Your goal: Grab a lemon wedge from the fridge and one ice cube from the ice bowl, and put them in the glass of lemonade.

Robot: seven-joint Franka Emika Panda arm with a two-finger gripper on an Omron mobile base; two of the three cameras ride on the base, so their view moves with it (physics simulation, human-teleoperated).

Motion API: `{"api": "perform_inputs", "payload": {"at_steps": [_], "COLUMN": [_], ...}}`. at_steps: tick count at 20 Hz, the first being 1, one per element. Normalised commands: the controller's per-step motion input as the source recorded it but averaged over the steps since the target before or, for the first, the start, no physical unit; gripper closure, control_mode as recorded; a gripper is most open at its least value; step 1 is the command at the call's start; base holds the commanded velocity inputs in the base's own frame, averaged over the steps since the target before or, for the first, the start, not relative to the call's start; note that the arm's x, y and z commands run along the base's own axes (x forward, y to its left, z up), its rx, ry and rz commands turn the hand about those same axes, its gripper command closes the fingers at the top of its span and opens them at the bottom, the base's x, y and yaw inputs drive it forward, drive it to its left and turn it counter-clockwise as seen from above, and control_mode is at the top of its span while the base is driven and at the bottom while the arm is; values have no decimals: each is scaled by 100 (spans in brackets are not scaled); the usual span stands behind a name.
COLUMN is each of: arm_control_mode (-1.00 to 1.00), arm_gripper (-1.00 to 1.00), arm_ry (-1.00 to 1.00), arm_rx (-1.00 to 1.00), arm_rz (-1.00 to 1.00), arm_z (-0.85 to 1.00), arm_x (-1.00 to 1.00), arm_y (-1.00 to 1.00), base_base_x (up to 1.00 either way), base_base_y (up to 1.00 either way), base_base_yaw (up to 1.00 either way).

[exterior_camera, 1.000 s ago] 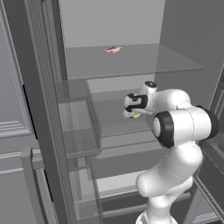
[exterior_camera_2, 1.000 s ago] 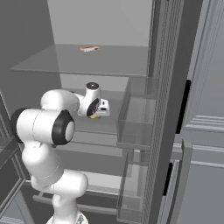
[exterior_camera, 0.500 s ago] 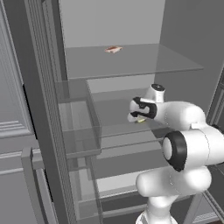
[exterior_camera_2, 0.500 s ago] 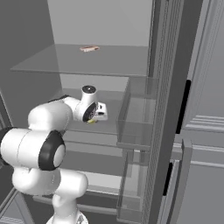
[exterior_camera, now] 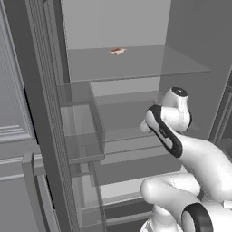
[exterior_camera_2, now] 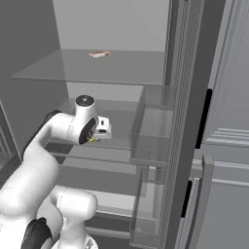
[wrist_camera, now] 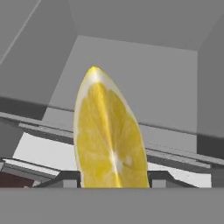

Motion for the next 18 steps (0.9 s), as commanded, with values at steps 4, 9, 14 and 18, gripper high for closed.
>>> {"api": "perform_inputs", "payload": {"at_steps": [4,9,14,18], "arm_control_mode": [-100,-100,-100,-100], "arm_gripper": [100,100,100,100], "arm_ry": [2,0,4,0], "arm_rx": [0,-4,-2,2], "arm_rz": [0,-18,-37,-20], "arm_z": [81,66,55,52], "arm_x": [-100,-83,-60,-93], "arm_y": [0,0,0,-4], "base_base_x": [0,0,0,0], "base_base_y": [0,0,0,0], "base_base_yaw": [0,0,0,0]}}
